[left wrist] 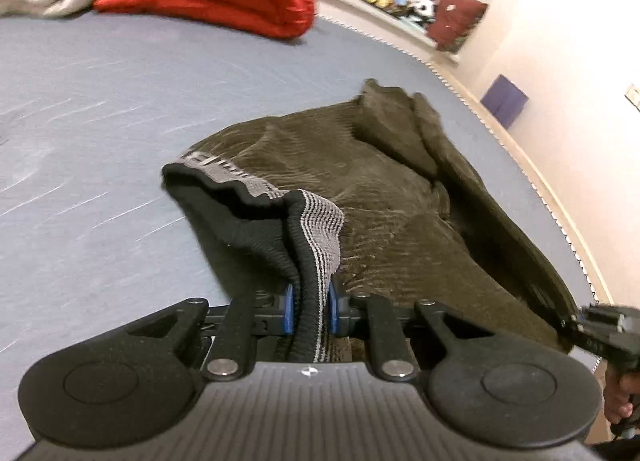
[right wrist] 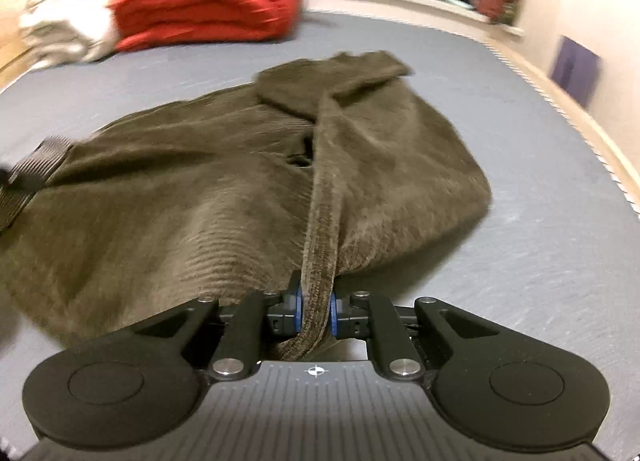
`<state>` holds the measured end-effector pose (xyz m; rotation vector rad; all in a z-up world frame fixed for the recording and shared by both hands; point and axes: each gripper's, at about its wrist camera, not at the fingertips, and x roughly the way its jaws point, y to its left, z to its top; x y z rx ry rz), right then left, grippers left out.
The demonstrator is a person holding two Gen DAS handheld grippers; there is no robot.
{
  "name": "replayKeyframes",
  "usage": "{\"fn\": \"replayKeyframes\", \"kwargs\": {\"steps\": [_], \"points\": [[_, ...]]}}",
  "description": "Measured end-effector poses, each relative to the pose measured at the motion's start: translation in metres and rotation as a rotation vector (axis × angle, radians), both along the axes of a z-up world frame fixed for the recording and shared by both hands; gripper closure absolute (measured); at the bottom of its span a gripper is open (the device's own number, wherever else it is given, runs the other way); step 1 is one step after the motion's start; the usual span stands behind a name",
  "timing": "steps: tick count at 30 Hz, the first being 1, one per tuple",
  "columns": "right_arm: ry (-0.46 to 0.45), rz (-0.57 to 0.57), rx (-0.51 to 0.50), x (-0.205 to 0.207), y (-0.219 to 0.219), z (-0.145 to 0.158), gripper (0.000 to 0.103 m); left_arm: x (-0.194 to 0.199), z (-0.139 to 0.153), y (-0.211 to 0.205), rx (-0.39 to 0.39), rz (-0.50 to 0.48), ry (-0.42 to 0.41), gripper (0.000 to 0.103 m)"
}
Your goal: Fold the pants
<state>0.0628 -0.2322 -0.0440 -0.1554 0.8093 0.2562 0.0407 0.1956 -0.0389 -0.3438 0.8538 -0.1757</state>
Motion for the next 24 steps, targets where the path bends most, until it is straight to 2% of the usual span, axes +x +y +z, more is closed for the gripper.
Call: {"fn": "replayKeyframes", "kwargs": {"steps": [2,5,8,10,11,12,13,14,15,18,20,22,24], "points": [[0.023,0.062,0.018,-0.024,0.014,0.002,0.091,-0.019,0.005,0.025,-0.013,0.022,0.026,0.086],[0.049,0.164,0.036,-0.065,0.039,0.001,0.091,-0.051,0.012,0.056,0.016,0.027,0.057,0.085],[0.117,0.246,0.043,-0.099,0.061,-0.006,0.091,-0.079,0.011,0.080,0.037,0.050,0.116,0.084],[0.158,0.336,-0.017,-0.119,0.080,-0.018,0.088,-0.088,0.003,0.088,0.045,0.077,0.182,0.080],[0.173,0.352,-0.057,-0.122,0.085,-0.022,0.083,-0.089,0.002,0.088,0.080,0.084,0.205,0.081],[0.185,0.351,-0.081,-0.124,0.088,-0.024,0.081,-0.090,0.006,0.083,0.157,0.100,0.194,0.080],[0.195,0.339,-0.072,-0.121,0.087,-0.020,0.081,-0.091,0.012,0.078,0.218,0.122,0.167,0.080],[0.211,0.322,-0.039,-0.112,0.084,-0.013,0.080,-0.089,0.022,0.072,0.263,0.139,0.138,0.071],[0.227,0.302,0.010,-0.103,0.082,-0.005,0.078,-0.090,0.031,0.068,0.281,0.150,0.107,0.059],[0.211,0.257,0.123,-0.078,0.072,0.022,0.072,-0.086,0.058,0.045,0.277,0.131,-0.003,0.048],[0.165,0.234,0.150,-0.059,0.068,0.036,0.068,-0.078,0.064,0.021,0.275,0.082,-0.033,0.047],[0.146,0.192,0.198,-0.036,0.064,0.045,0.057,-0.066,0.066,-0.001,0.271,0.038,-0.049,0.047],[0.119,0.164,0.210,-0.017,0.061,0.048,0.053,-0.056,0.063,-0.018,0.269,-0.001,-0.043,0.047]]}}
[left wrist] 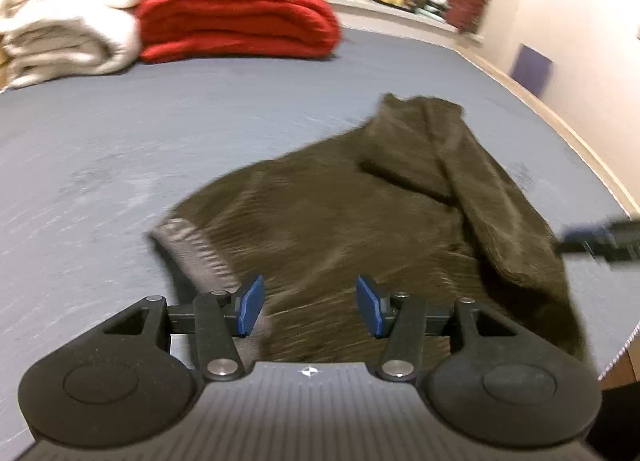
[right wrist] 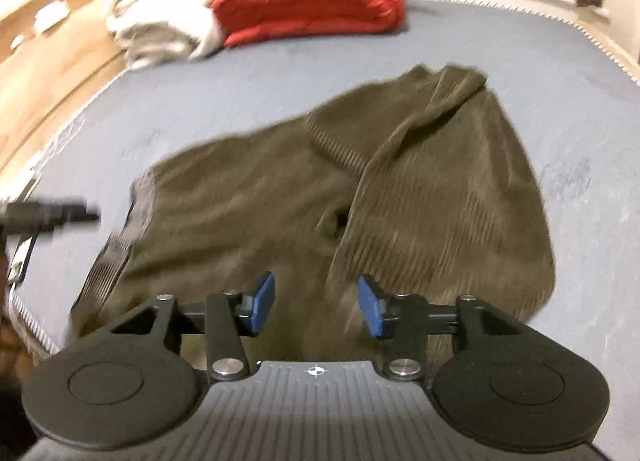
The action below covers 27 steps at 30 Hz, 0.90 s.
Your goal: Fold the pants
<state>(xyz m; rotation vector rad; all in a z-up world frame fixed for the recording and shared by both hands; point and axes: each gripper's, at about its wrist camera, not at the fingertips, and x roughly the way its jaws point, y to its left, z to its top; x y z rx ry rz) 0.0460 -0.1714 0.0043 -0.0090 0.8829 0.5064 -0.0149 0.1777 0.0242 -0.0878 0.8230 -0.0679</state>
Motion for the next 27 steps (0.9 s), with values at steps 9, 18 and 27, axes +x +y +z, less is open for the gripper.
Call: {"fn": "replayKeyframes", "kwargs": {"steps": [9,18,27], "points": [[-0.033,-0.068,-0.074,0.095,0.019,-0.056,0.050,0.030,-0.015,-0.031,-0.019,-0.002,0.023,0.047],[-0.055,-0.050,-0.203,0.131,0.059,-0.091,0.079,0.043,-0.016,-0.052,-0.027,-0.019,0.055,0.045],[-0.176,-0.087,-0.071,0.084,-0.050,-0.025,0.097,0.036,-0.008,-0.065,-0.052,-0.045,0.025,0.043]]}}
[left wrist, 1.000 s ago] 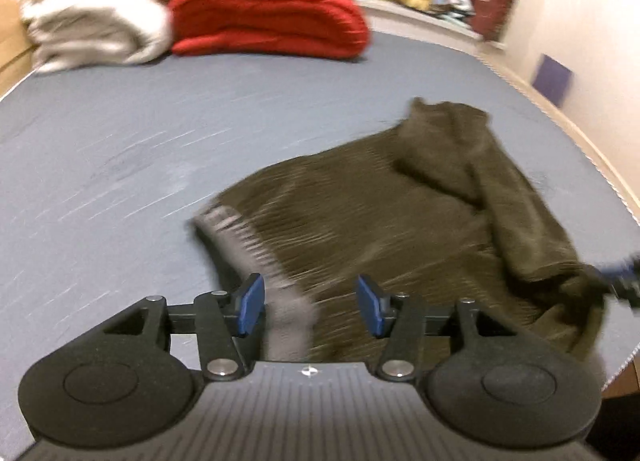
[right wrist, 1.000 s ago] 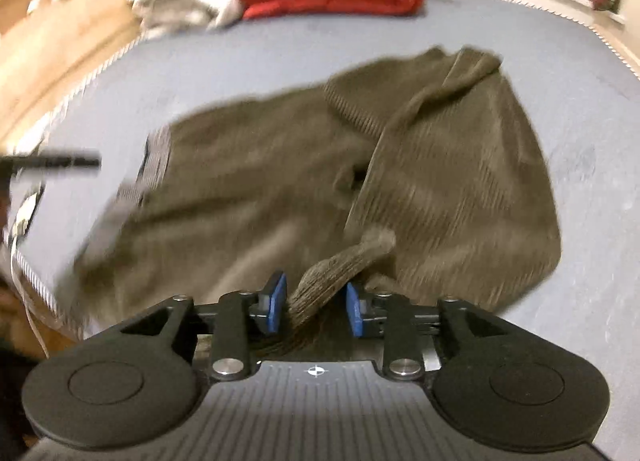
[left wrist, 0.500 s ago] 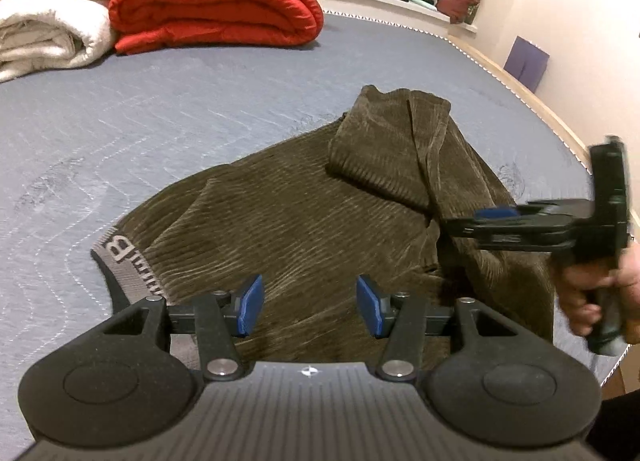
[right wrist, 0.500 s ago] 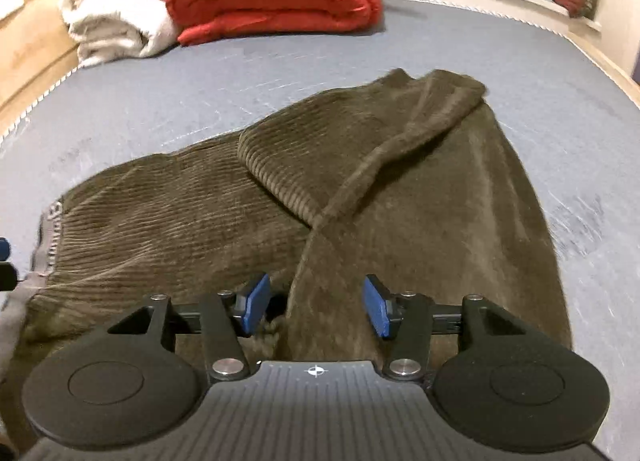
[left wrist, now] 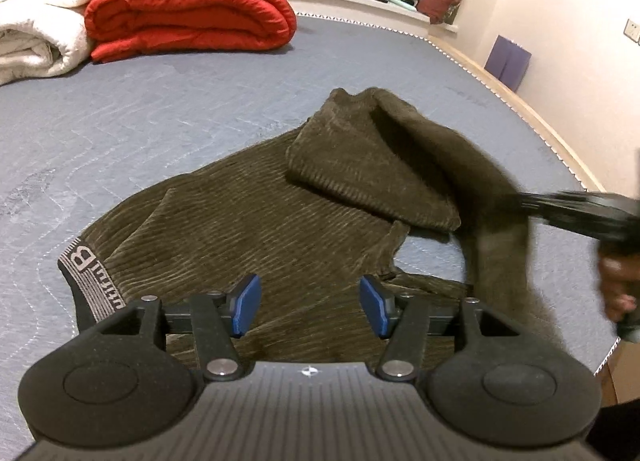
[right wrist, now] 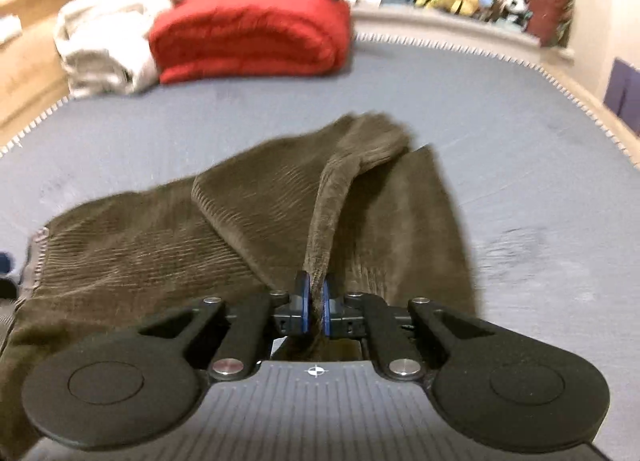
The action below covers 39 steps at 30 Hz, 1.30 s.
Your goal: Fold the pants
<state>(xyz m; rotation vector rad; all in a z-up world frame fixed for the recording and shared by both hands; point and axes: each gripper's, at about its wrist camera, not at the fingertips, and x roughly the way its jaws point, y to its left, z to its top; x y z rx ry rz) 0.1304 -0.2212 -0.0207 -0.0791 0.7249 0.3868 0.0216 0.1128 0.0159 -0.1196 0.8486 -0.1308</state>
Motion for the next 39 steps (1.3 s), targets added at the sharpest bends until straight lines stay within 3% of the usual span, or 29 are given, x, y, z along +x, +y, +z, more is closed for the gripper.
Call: {"fn": "replayKeyframes", "kwargs": {"steps": [3,6,10,12,14,16,18,20,24,28,33,34,36,39], "points": [[-0.017,0.020,0.026,-0.034,-0.074,0.012,0.097,0.002,0.001,-0.006,-0.003,-0.017,-0.008,0.042],[0.025,0.112,0.026,-0.076,-0.150,0.007,0.097,0.002,0.000,-0.013,0.004,-0.034,-0.003,0.042],[0.226,0.221,0.022,-0.126,-0.231,-0.024,0.097,0.002,-0.006,-0.022,0.015,-0.062,0.008,0.042],[0.256,0.214,-0.008,-0.141,-0.248,-0.034,0.096,0.004,-0.009,-0.027,0.021,-0.069,0.015,0.038],[0.216,0.164,-0.027,-0.144,-0.256,-0.027,0.093,0.007,-0.013,-0.031,0.024,-0.069,0.019,0.036],[0.132,0.127,0.031,-0.139,-0.260,-0.005,0.087,0.011,-0.017,-0.036,0.029,-0.069,0.026,0.035],[0.046,0.090,0.073,-0.130,-0.256,0.016,0.060,0.014,-0.021,-0.040,0.035,-0.070,0.034,0.035],[-0.020,0.045,0.110,-0.114,-0.245,0.024,0.047,0.016,-0.025,-0.044,0.038,-0.077,0.042,0.035],[0.037,0.045,0.164,-0.062,-0.190,0.004,0.048,0.021,-0.030,-0.052,0.049,-0.086,0.048,0.034],[0.134,0.006,0.100,-0.009,-0.130,-0.032,0.041,0.023,-0.034,-0.053,0.057,-0.086,0.056,0.034],[0.260,-0.068,0.098,0.023,-0.107,-0.076,0.045,0.024,-0.036,-0.043,0.058,-0.069,0.064,0.034],[0.279,-0.064,0.118,0.029,-0.106,-0.080,0.052,0.025,-0.036,-0.041,0.056,-0.065,0.065,0.034],[0.293,-0.048,0.143,0.038,-0.099,-0.081,0.091,0.025,-0.037,-0.040,0.057,-0.062,0.067,0.034],[0.244,0.004,0.141,0.034,-0.091,-0.067,0.094,0.027,-0.038,-0.040,0.060,-0.071,0.074,0.034]]}}
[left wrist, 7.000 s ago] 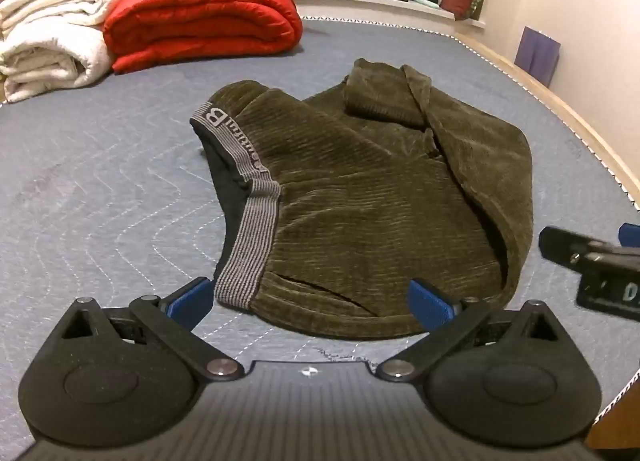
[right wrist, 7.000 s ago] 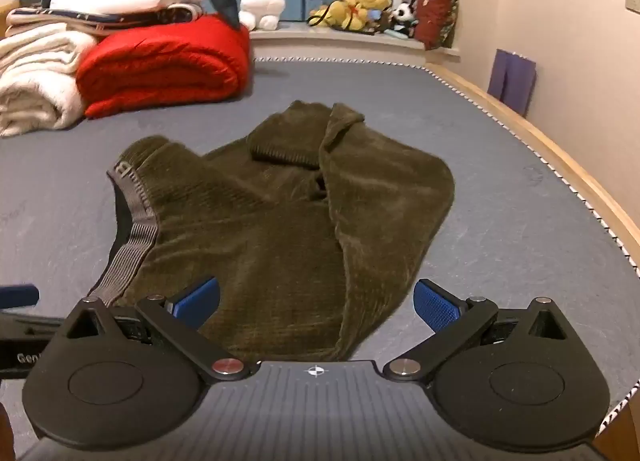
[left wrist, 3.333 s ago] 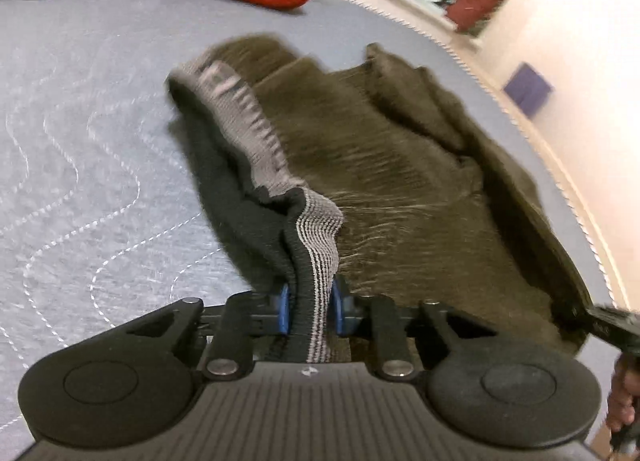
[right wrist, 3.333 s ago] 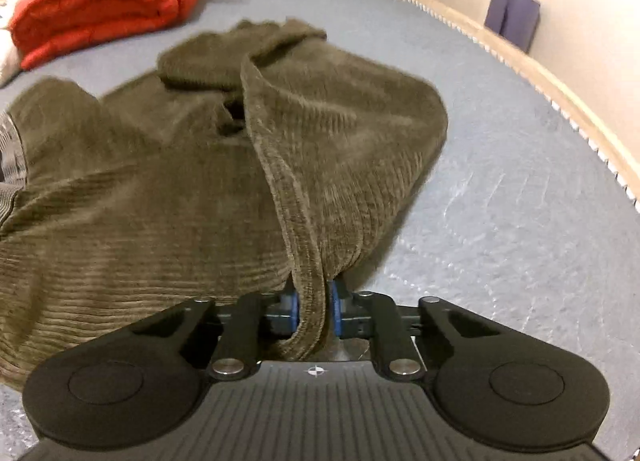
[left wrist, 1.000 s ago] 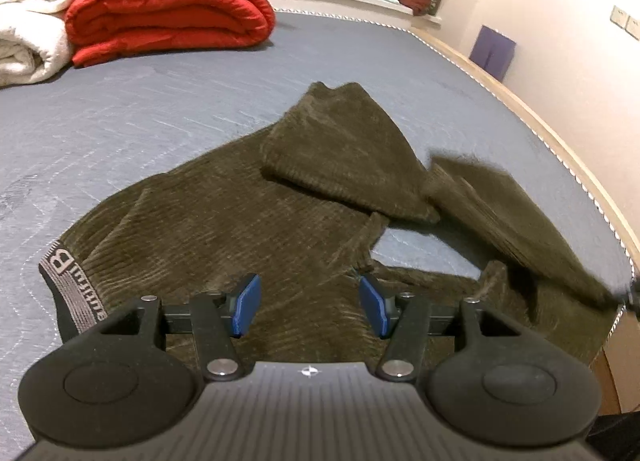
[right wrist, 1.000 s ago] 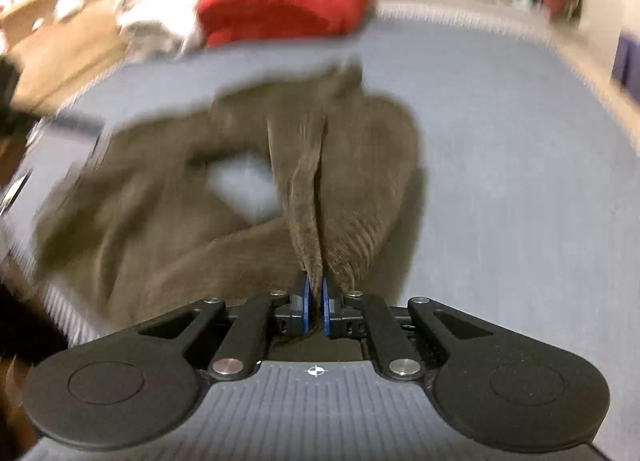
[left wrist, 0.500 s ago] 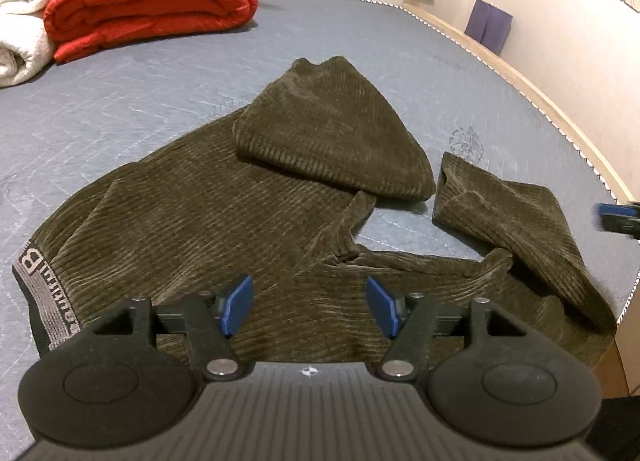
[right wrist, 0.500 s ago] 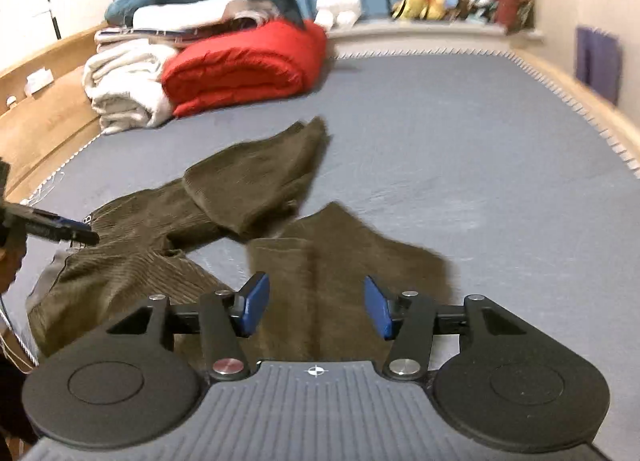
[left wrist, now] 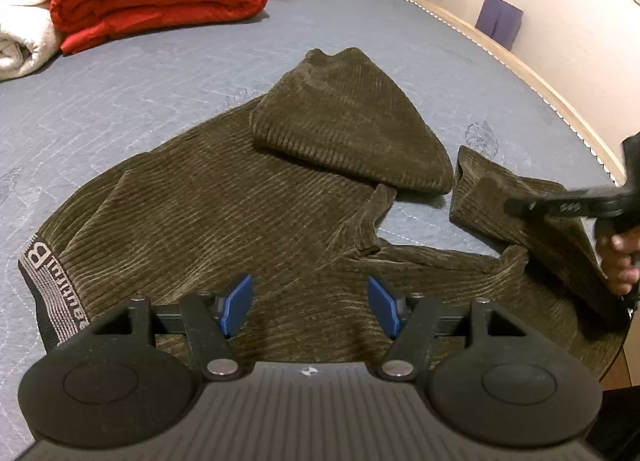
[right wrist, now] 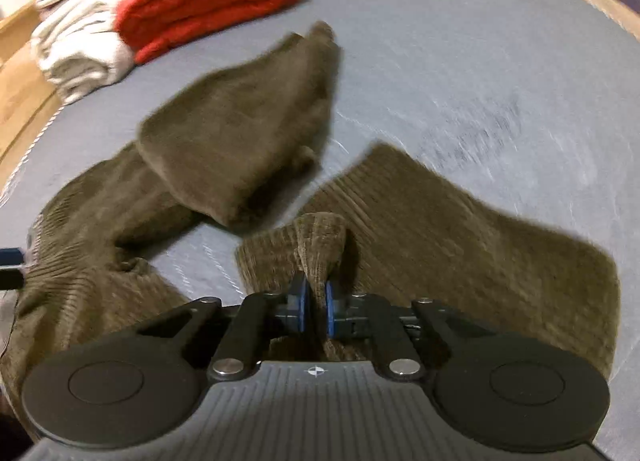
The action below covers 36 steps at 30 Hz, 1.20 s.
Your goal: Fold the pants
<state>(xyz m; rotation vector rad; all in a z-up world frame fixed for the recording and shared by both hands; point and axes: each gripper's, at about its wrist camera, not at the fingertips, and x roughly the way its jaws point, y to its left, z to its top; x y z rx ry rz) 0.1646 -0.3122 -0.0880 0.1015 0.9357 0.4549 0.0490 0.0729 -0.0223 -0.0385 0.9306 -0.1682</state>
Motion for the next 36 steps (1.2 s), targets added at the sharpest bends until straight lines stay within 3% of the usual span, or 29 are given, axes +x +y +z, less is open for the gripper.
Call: {"fn": "replayKeyframes", "kwargs": {"steps": [3,6,9,12,13,15,17,19,21,24,28,29,30,32,34,36], "points": [[-0.091,0.031,0.042,-0.013,-0.010,0.033,0.095,0.001,0.000,-0.004,-0.003,-0.013,0.000,0.034],[-0.246,-0.032,0.134,-0.040,-0.057,0.085,0.095,0.001,0.000,-0.011,-0.005,-0.034,-0.002,0.034],[-0.392,-0.240,0.290,-0.078,-0.143,0.124,0.095,0.000,-0.003,-0.019,0.004,-0.059,0.002,0.034],[-0.473,-0.622,0.411,-0.129,-0.246,0.114,0.095,-0.003,-0.007,-0.026,0.011,-0.083,0.013,0.034],[-0.445,-0.788,0.411,-0.145,-0.277,0.097,0.095,-0.004,-0.008,-0.028,0.015,-0.091,0.015,0.034],[-0.286,-1.055,0.305,-0.164,-0.323,0.056,0.096,-0.005,-0.011,-0.031,0.025,-0.103,0.020,0.034],[-0.059,-1.216,0.206,-0.172,-0.358,0.005,0.096,-0.006,-0.015,-0.034,0.031,-0.111,0.029,0.034],[0.094,-1.327,0.169,-0.181,-0.375,-0.028,0.096,-0.006,-0.017,-0.035,0.036,-0.107,0.035,0.034],[0.077,-1.362,0.205,-0.187,-0.378,-0.031,0.096,-0.005,-0.018,-0.035,0.033,-0.101,0.041,0.033],[0.010,-1.386,0.119,-0.186,-0.365,-0.011,0.096,-0.005,-0.018,-0.039,0.033,-0.106,0.042,0.033],[0.088,-1.420,0.084,-0.174,-0.360,-0.016,0.094,-0.005,-0.017,-0.039,0.028,-0.105,0.038,0.030],[0.097,-1.454,0.040,-0.181,-0.358,-0.014,0.088,-0.005,-0.017,-0.037,0.027,-0.103,0.038,0.030],[0.095,-1.488,-0.019,-0.183,-0.356,-0.008,0.074,-0.005,-0.016,-0.036,0.024,-0.102,0.038,0.030],[0.024,-1.563,-0.141,-0.186,-0.350,0.008,0.070,-0.005,-0.014,-0.033,0.019,-0.099,0.037,0.030],[-0.086,-1.519,-0.149,-0.179,-0.342,0.023,0.070,-0.004,-0.013,-0.031,0.016,-0.097,0.035,0.029],[-0.149,-1.331,-0.010,-0.156,-0.337,0.030,0.068,-0.003,-0.013,-0.030,0.014,-0.095,0.034,0.029]]}}
